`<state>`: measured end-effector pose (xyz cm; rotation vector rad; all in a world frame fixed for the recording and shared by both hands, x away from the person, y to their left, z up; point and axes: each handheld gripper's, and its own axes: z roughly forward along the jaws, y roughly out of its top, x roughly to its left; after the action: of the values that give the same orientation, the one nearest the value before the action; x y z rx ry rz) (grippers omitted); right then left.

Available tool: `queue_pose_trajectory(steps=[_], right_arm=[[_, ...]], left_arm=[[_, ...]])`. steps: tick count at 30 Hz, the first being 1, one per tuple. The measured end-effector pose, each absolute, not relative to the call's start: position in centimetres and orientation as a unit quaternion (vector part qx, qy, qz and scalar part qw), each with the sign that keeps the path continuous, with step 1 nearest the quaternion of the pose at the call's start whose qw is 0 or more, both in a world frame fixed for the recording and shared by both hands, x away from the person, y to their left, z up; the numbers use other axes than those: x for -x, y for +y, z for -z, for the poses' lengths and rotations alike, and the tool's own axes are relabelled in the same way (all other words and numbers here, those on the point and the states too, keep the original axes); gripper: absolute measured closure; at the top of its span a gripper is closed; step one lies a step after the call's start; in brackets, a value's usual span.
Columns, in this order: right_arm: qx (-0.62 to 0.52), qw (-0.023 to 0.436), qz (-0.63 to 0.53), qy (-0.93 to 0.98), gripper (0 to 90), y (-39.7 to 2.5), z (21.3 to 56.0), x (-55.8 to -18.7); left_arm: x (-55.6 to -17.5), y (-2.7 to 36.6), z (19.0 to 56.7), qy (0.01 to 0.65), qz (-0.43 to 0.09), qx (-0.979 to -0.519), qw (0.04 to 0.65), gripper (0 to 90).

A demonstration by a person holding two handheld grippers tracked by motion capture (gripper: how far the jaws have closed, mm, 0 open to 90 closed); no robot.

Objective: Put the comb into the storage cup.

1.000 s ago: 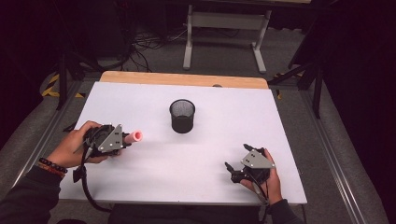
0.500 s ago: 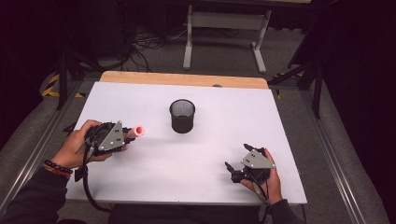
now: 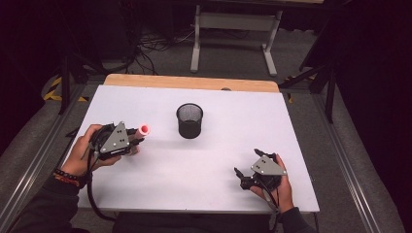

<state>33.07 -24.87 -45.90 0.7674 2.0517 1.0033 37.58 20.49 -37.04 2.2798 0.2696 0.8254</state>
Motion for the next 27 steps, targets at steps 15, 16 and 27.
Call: queue_pose_trajectory(steps=[15,16,27], right_arm=[[-0.294,0.367,-0.403,0.785,5.8,-24.6,45.5,-33.0],[-0.293,0.369,-0.401,0.786,5.8,-24.6,45.5,-33.0],[-0.295,0.371,-0.396,0.787,5.9,-24.5,45.6,-33.0]], left_arm=[[-37.7,19.8,36.9,0.137,-0.309,-0.852,0.4,69.4],[-37.7,19.7,36.9,0.142,-0.306,-0.851,0.402,69.4],[-37.9,19.2,37.0,0.15,-0.298,-0.842,0.423,69.4]])
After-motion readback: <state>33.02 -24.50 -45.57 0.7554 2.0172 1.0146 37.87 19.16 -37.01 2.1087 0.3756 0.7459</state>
